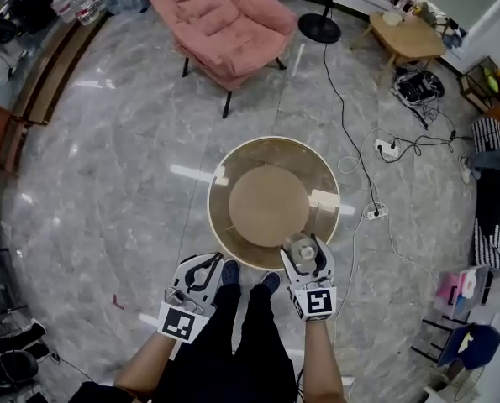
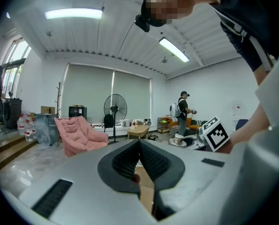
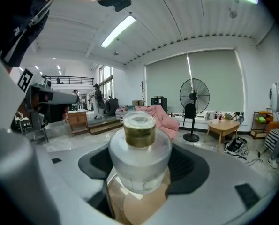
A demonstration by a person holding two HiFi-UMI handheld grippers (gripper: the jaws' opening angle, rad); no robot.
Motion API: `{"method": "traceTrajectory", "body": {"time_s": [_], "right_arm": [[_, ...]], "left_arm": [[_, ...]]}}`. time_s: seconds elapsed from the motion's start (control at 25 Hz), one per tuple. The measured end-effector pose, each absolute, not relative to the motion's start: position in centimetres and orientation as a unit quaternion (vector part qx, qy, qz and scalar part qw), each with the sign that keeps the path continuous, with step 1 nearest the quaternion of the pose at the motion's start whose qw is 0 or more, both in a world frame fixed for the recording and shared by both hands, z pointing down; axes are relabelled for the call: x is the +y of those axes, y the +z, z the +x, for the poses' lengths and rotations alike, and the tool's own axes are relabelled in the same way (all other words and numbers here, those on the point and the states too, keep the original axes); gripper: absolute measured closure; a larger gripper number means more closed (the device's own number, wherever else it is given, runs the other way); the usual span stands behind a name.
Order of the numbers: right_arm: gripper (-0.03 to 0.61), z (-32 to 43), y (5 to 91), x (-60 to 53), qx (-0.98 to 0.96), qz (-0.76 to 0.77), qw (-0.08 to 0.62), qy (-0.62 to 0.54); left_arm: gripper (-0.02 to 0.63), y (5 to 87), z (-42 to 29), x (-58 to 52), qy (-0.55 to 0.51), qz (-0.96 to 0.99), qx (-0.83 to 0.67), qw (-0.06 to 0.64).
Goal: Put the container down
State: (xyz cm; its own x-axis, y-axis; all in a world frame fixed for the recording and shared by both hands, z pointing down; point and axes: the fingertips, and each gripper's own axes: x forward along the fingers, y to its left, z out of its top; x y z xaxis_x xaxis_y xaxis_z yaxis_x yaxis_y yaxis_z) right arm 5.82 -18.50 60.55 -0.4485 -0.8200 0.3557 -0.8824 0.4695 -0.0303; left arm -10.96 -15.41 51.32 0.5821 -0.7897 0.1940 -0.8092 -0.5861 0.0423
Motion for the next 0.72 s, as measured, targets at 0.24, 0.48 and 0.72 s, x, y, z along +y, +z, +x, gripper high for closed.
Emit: {"method": "traceTrajectory", "body": {"time_s": [0.24,0.48,0.72], "right_arm": [[0.247,4.3,68.0,-20.6,-0.858,0.478,0.161,0.101],[0.247,6.2,79.0,-21.8,-0.849,0.476,0.194,0.123],[0.247,6.9,86.9,-23.9,-0.839,0.487,0.195,0.143]], "left_arm": [[0.589,56.2,-10.0,-16.5,0.115,0.891,-0.438,0.04],[0.589,60.9,-9.1,-17.4,0.092,0.88,-0.462,0.065],[0.589,67.1,-9.9,-16.7,0.113,0.879,-0.46,0.063]]}}
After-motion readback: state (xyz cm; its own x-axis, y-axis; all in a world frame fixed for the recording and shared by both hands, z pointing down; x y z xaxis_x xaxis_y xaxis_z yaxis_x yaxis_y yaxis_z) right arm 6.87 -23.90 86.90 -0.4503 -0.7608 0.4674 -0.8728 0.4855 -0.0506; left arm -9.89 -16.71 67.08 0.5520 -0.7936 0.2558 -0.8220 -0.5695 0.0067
